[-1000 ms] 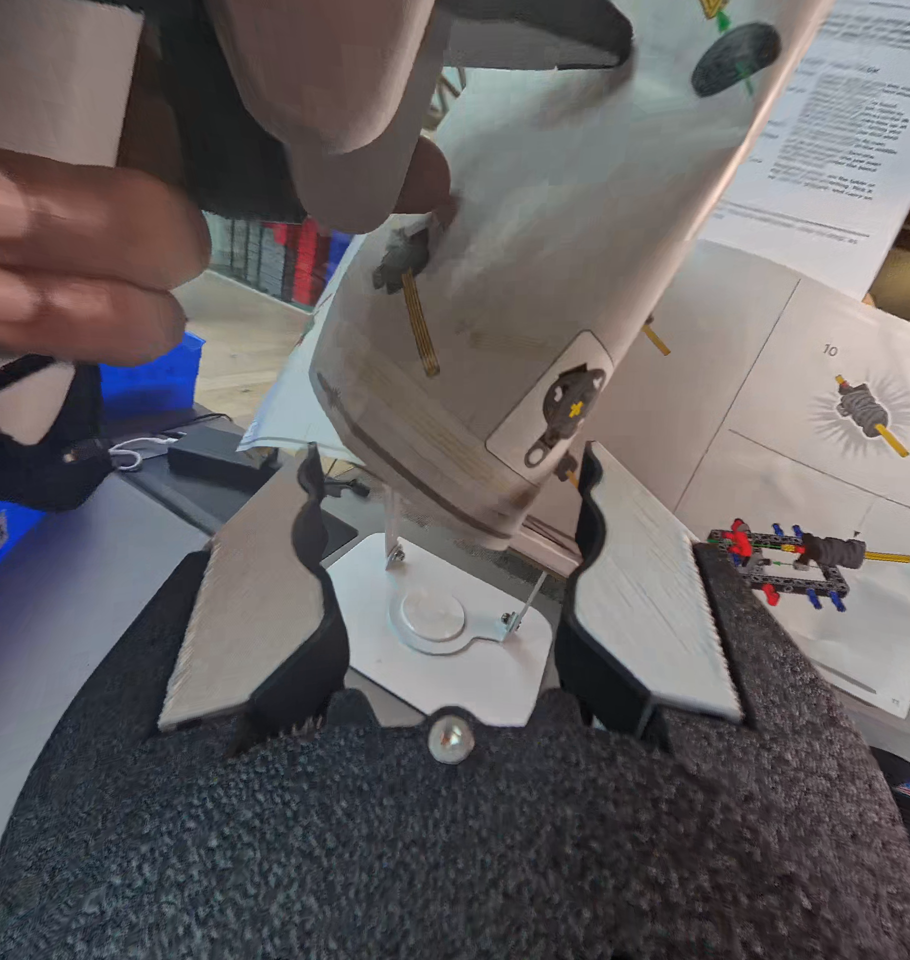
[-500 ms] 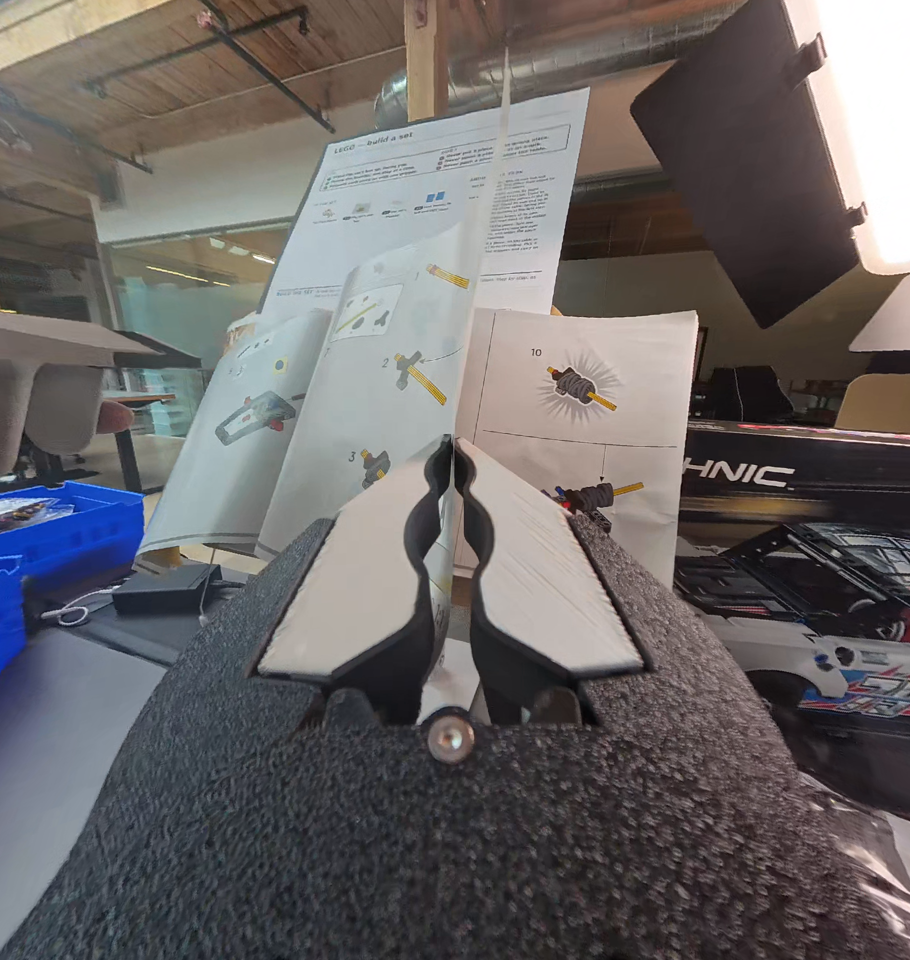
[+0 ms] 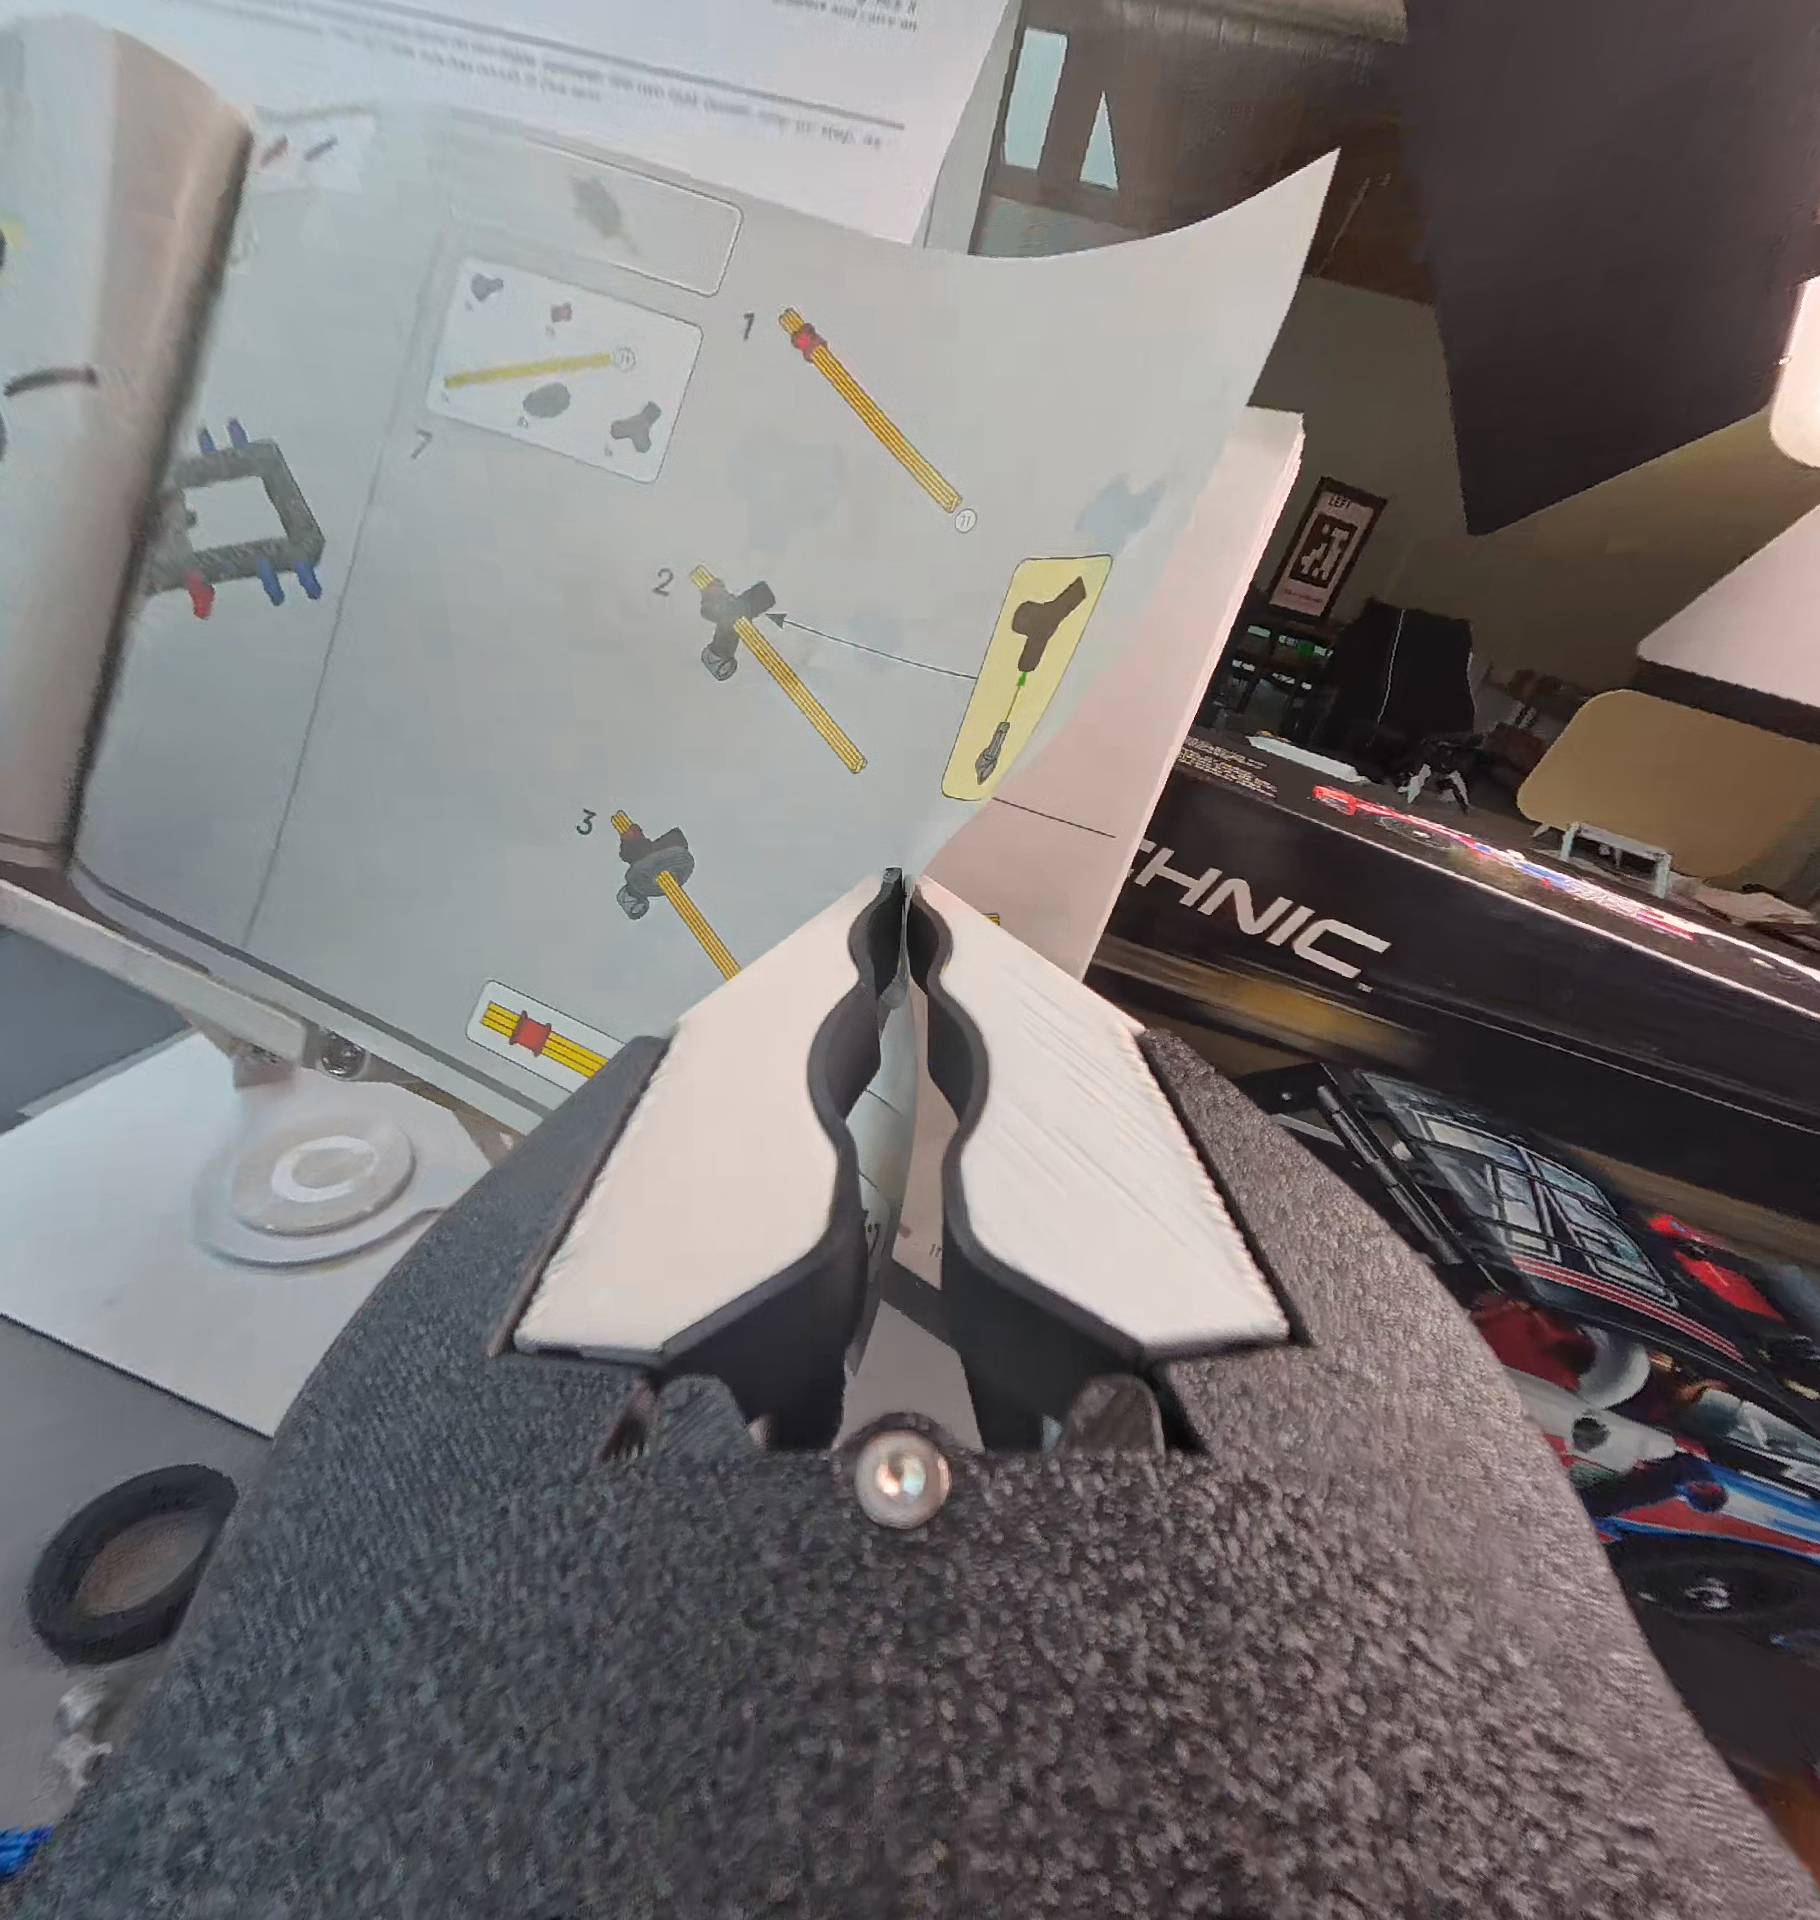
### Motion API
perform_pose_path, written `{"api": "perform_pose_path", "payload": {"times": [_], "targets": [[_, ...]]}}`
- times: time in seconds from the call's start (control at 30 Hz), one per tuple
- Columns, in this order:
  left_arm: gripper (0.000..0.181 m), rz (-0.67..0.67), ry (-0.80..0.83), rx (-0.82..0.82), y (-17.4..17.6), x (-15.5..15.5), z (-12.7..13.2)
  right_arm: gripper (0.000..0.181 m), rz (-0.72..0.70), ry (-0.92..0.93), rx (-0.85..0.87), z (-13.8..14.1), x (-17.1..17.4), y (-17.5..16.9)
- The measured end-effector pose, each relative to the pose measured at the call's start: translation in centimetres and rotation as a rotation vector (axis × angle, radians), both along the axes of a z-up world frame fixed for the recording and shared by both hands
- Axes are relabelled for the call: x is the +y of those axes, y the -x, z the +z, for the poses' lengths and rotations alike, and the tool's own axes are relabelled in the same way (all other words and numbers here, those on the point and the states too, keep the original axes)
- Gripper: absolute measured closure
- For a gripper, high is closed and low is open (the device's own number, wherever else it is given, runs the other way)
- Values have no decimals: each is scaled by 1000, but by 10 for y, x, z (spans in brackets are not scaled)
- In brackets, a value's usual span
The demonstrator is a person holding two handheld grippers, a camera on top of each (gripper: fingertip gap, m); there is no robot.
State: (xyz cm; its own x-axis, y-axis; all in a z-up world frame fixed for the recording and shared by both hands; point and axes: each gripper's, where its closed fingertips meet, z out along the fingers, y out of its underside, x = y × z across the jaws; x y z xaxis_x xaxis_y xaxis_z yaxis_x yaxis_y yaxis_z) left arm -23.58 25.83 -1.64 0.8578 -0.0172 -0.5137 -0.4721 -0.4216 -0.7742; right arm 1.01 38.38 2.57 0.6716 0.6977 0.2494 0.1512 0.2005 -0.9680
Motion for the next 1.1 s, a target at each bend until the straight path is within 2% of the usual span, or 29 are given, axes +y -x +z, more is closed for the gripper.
{"api": "perform_pose_path", "payload": {"times": [0.17, 0.37, 0.47, 0.6, 0.73, 0.87, 0.93, 1.03, 1.1], "targets": [[176, -23, -36, 71, 12, 6, 2, 172, -111, -49, -114, -18, 23, 2], [176, -1, -36, 31, 10, 6, 3, 181, -84, -91, -149, -18, 23, 5], [159, -4, -66, -21, -5, 8, 9, 181, -82, -60, -133, -16, 23, 6], [159, -100, -121, -4, -44, 15, 19, 181, -56, -45, -100, -9, 18, 7], [156, -43, -84, -9, -47, 15, 22, 181, 127, -28, 4, 15, -20, 13], [152, 28, -63, -68, -14, 9, 20, 181, 386, 28, 28, 24, -76, 20], [147, 52, -93, -154, 0, 0, 24, 181, 491, 51, 36, 27, -102, 23], [141, -37, -272, -336, -8, -17, 55, 181, 667, 96, 65, 34, -146, 35], [131, -181, -368, -446, -34, -34, 80, 181, 746, 119, 85, 38, -170, 46]]}}
